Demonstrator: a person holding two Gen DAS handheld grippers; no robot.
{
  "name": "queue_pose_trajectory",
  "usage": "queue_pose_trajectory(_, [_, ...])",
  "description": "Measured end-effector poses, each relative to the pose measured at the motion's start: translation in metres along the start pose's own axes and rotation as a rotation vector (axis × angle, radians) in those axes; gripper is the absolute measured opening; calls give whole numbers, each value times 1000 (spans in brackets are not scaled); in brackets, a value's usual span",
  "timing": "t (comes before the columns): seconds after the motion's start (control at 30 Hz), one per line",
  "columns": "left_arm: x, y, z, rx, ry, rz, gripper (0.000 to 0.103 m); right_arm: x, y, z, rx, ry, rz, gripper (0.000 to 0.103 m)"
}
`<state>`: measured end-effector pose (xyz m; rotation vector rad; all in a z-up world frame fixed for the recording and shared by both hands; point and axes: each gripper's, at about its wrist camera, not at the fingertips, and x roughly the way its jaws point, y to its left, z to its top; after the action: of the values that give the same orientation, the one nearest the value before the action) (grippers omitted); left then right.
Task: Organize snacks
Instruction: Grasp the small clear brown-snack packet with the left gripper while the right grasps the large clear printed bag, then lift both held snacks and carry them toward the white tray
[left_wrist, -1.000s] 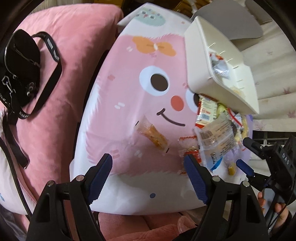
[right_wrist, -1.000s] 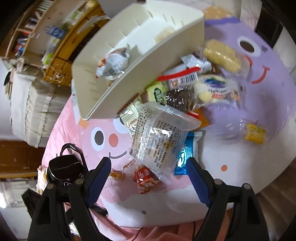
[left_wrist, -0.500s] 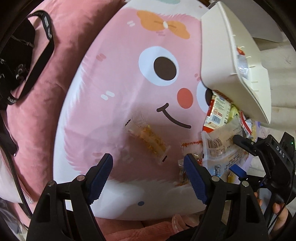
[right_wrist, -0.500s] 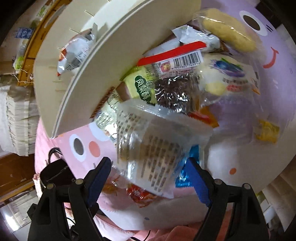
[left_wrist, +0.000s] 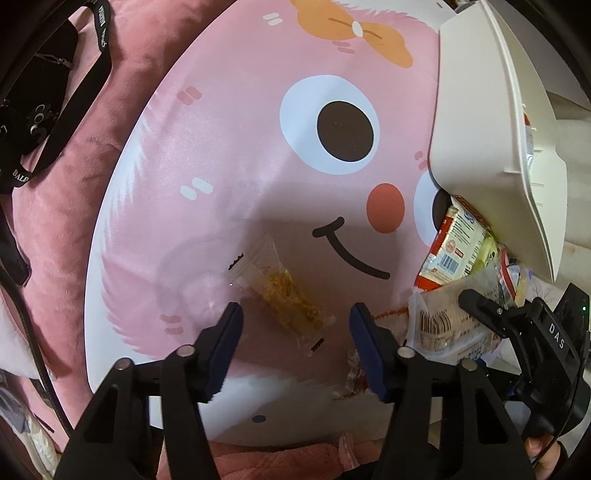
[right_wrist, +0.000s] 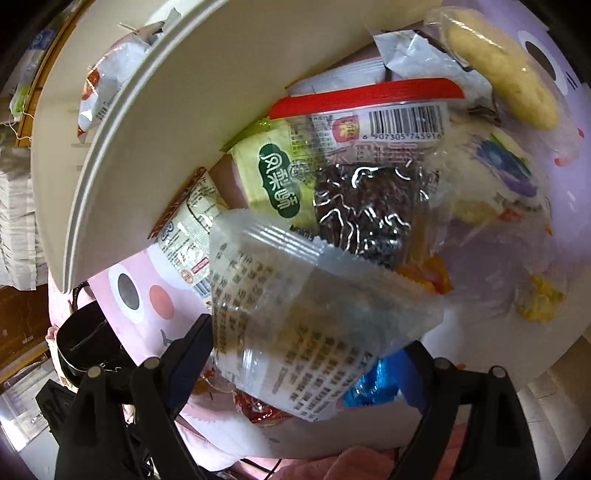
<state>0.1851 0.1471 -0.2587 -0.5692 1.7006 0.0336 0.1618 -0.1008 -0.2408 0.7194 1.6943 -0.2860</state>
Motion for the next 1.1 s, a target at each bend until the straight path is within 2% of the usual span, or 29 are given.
queue_pose_trajectory(0.07, [2, -1, 1, -11, 4, 3, 48, 4, 0, 2, 2, 14, 0, 89])
queue_pose_trajectory(0.2, [4, 1, 4, -40, 1, -23, 30, 7, -2, 6, 2, 33, 8, 89])
queue_pose_trajectory(0.3, [5, 5, 6, -68, -2, -47, 22, 11, 5, 8, -5, 38, 10, 89])
queue_pose_trajectory(0.6, [1, 9, 6, -88, -24, -69, 18, 2, -10, 12, 13, 44, 10, 88])
queue_pose_trajectory(1.1, [-31, 12, -11, -4, -84, -67, 18, -9, -23, -9, 55, 7, 39, 82])
